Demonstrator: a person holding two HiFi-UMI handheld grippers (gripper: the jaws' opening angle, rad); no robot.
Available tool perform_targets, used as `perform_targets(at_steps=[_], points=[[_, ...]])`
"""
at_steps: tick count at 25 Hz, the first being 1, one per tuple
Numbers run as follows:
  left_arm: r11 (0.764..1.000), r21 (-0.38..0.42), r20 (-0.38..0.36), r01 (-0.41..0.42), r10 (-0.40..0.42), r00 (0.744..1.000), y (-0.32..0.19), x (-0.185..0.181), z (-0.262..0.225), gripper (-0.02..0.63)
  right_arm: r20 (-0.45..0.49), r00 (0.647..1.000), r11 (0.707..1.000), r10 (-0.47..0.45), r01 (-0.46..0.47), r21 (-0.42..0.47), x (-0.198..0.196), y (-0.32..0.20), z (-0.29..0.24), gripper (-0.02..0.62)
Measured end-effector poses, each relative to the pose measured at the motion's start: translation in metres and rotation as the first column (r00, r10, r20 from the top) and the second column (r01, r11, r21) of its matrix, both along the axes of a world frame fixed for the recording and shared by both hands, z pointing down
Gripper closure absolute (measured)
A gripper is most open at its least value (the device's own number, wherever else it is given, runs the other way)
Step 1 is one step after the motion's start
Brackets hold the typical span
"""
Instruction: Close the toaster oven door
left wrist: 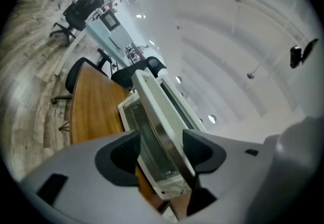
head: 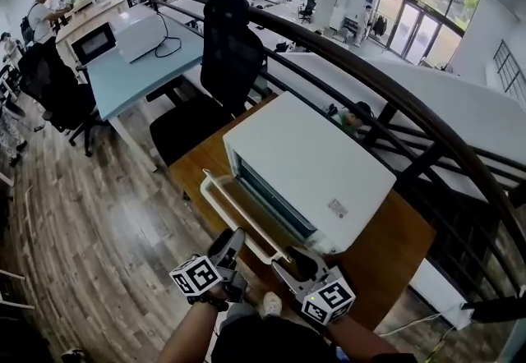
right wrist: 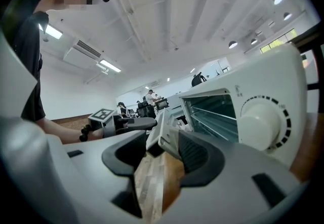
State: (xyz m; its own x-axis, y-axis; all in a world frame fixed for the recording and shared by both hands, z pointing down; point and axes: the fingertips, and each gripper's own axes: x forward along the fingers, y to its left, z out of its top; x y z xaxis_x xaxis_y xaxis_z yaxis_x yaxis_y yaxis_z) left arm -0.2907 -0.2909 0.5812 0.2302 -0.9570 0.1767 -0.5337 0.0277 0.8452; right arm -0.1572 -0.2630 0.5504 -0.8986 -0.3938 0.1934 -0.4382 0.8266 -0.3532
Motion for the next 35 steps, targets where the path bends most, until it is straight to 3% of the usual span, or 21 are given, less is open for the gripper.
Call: perform_targets(at_steps=[2,4,8,12,13,16,20,24,27,35], points=[[1.0,0.004,-0.074,-0.019,0.019,0.997,-0.005,0.007,0.003,0.353,0.003,1.0,1.0,0.016,-0.016,0.005,0.002,-0.003,0.0,0.397],[1.0,-0.003,-0.103,-0.02,0.019,0.995,-0.008,0.007,0.005,0.352,0.009,0.999,0.999,0.034,-0.034,0.007,0.004,-0.007,-0.004,0.397],[0.998,-0.024,-0.067,-0.06,0.058,0.996,-0.015,0.011,0.003,0.365,0.006,0.998,0.998,0.069,-0.069,0.006,0.006,-0.014,-0.011,0.396],[0.992,0.036,-0.113,-0.117,0.121,0.986,-0.029,0.028,-0.011,0.382,0.001,0.998,0.997,0.07,-0.07,0.016,0.005,-0.013,-0.012,0.396],[0.992,0.034,-0.107,-0.119,0.122,0.987,-0.029,0.028,-0.01,0.414,0.0,0.998,0.997,0.07,-0.07,0.015,0.005,-0.013,-0.013,0.396],[0.993,-0.007,-0.071,-0.12,0.12,0.99,-0.028,0.023,-0.002,0.431,-0.009,0.997,0.997,0.07,-0.07,0.022,0.008,-0.013,-0.014,0.396],[0.99,0.03,-0.098,-0.135,0.138,0.986,-0.038,0.029,-0.008,0.436,-0.014,0.996,0.994,0.093,-0.092,0.066,0.022,-0.013,-0.022,0.393],[0.982,0.147,-0.286,-0.117,0.155,0.945,-0.056,0.05,-0.032,0.443,-0.011,0.994,0.985,0.108,-0.105,0.135,0.037,-0.008,-0.04,0.39],[0.977,0.183,-0.334,-0.107,0.164,0.928,-0.064,0.058,-0.043,0.446,-0.01,0.993,0.978,0.119,-0.116,0.174,0.048,-0.003,-0.053,0.39],[0.973,0.206,-0.315,-0.109,0.171,0.933,-0.084,0.065,-0.051,0.449,-0.01,0.986,0.965,0.168,-0.162,0.204,0.072,-0.003,-0.062,0.394]])
